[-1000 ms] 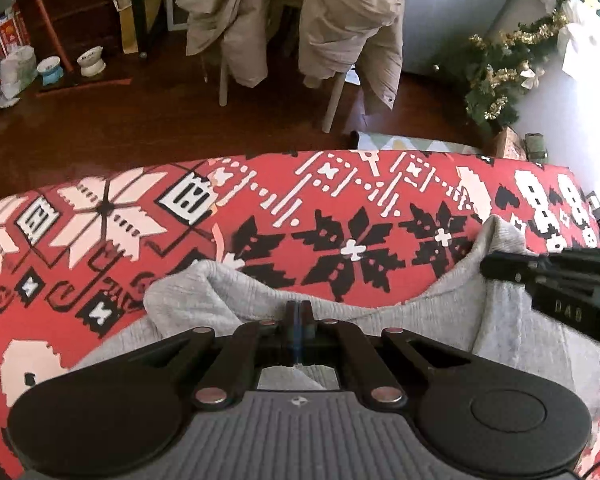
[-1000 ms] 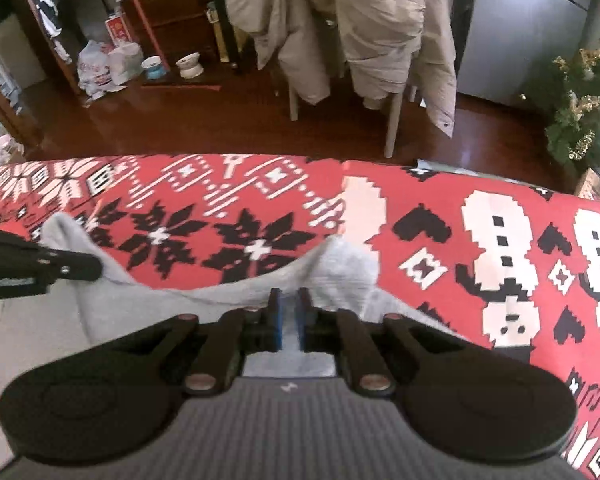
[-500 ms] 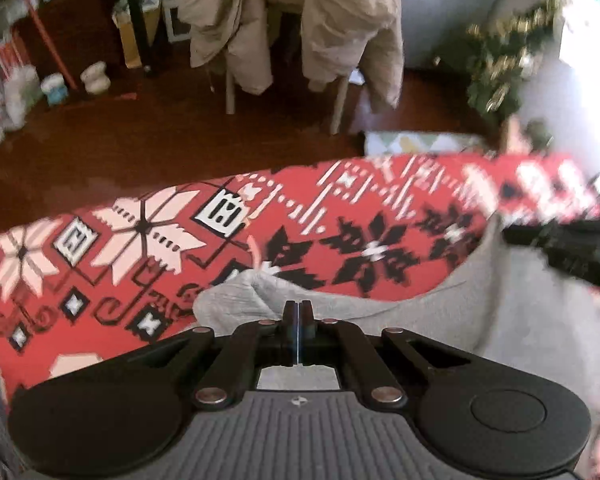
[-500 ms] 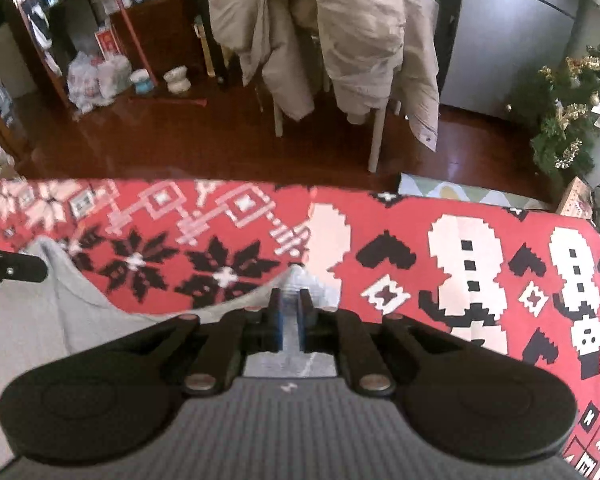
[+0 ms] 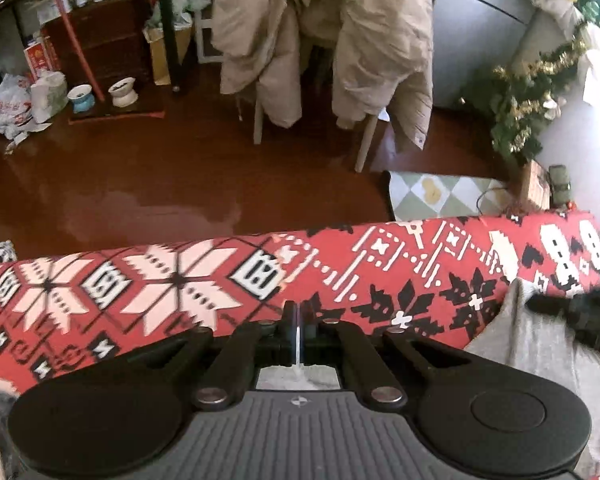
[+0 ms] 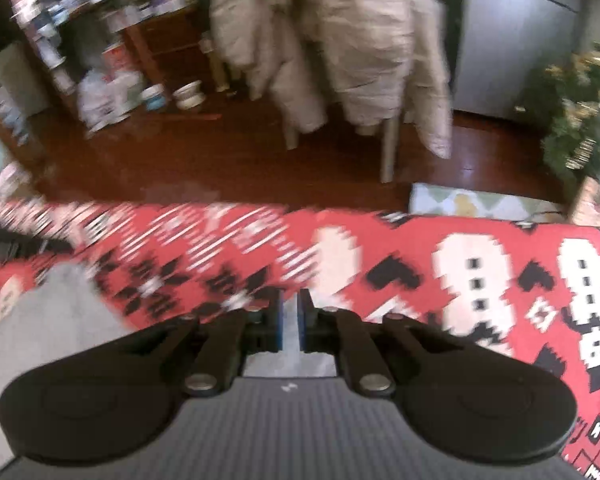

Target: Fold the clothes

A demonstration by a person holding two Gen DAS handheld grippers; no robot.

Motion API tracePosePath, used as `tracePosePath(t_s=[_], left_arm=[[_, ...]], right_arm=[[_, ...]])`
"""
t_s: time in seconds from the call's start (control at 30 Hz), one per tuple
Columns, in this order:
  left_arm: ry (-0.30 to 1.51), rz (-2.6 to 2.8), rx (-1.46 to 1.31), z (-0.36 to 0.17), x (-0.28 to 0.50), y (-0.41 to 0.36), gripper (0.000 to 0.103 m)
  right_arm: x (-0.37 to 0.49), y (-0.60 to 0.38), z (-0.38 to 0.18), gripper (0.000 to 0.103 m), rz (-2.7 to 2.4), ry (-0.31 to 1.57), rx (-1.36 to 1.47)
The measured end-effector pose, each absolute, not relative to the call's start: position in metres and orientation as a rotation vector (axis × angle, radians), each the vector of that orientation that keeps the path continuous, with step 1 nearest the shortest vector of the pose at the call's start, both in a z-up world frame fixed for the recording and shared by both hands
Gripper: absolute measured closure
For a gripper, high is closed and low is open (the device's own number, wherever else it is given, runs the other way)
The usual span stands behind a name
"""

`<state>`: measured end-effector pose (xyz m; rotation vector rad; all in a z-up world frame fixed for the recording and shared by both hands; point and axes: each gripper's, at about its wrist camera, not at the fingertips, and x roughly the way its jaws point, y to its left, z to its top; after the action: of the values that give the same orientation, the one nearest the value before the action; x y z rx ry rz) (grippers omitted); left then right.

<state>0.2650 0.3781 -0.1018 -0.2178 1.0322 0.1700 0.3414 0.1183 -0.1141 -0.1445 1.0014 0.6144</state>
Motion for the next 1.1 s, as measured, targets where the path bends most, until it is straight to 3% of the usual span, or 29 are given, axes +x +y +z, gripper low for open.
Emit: tracePosePath(t_s=[0.27, 0.7, 1.1], left_arm=[[1.104, 0.208, -0.233, -0.112, 0.236, 0.396, 0.102], [1.115, 0.137, -0.178, -0.137, 0.262, 0.391, 0.103], [1.061, 0.138, -0.232, -0.108, 0.254, 0.401, 0.102]], right_arm=[[0.329, 0.144, -0.141, 0.103, 0.664, 1.016, -0.217], [0.338, 0.147, -0.119, 0.098, 0.637, 1.008, -0.16], [0.303, 0.138, -0.101, 0.096, 0.578, 0.999, -0.161]])
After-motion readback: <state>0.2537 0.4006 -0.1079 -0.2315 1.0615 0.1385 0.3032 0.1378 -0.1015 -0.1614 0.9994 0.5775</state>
